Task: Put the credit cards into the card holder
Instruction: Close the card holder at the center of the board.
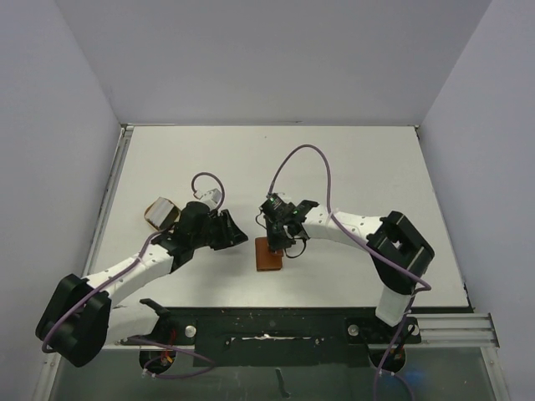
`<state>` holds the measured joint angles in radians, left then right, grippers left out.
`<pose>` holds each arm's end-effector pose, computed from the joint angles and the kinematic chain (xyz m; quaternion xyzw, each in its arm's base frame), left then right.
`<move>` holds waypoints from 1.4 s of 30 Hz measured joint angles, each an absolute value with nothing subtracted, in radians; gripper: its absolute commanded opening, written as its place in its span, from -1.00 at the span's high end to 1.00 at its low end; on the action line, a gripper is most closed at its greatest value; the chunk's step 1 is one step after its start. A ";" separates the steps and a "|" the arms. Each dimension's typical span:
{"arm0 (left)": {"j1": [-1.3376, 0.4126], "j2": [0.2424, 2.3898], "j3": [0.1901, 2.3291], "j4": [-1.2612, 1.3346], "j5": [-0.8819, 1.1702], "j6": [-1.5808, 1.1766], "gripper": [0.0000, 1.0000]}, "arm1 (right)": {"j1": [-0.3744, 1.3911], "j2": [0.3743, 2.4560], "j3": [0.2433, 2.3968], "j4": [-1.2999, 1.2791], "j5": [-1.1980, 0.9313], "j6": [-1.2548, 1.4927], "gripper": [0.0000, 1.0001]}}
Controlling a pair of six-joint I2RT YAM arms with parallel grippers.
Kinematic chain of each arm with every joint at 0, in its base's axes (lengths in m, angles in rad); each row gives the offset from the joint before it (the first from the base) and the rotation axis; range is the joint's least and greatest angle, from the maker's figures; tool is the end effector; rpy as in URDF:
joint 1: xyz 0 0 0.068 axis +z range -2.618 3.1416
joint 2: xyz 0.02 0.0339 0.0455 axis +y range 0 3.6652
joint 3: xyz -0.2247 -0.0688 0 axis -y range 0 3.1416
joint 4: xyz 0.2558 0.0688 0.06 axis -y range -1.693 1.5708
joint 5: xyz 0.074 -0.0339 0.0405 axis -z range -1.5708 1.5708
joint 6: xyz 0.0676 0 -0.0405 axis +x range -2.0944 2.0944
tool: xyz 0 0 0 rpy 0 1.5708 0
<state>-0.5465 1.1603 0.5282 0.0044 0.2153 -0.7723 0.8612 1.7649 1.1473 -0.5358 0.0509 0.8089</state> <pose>0.2364 -0.1607 0.1346 -0.0513 0.8856 -0.3523 0.2983 0.2398 0.2739 0.1054 -0.0203 0.9778 0.1368 0.1575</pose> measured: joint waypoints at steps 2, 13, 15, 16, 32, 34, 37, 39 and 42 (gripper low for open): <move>-0.546 1.183 0.528 0.009 0.228 -0.773 0.40 | 0.861 1.750 1.145 -0.542 0.056 0.810 0.63; -0.546 1.331 0.529 0.123 0.340 -0.773 0.45 | 0.861 1.634 1.054 -0.540 0.075 0.851 0.51; -0.547 1.364 0.529 0.137 0.362 -0.774 0.46 | 0.861 1.633 1.036 -0.530 0.074 0.858 0.52; -0.547 1.380 0.530 0.143 0.371 -0.774 0.46 | 0.861 1.633 1.028 -0.524 0.074 0.862 0.52; -0.547 1.480 0.531 0.175 0.386 -0.774 0.46 | 0.861 1.633 1.013 -0.456 0.068 0.873 0.53; -0.547 1.483 0.531 0.178 0.387 -0.774 0.46 | 0.861 1.634 1.013 -0.454 0.067 0.873 0.53; -0.548 1.491 0.531 0.184 0.386 -0.774 0.46 | 0.861 1.635 1.013 -0.443 0.064 0.873 0.53; -0.549 1.497 0.531 0.188 0.387 -0.775 0.46 | 0.860 1.638 1.013 -0.434 0.059 0.873 0.53; -0.553 1.512 0.531 0.197 0.387 -0.777 0.46 | 0.859 1.652 1.009 -0.418 0.052 0.874 0.53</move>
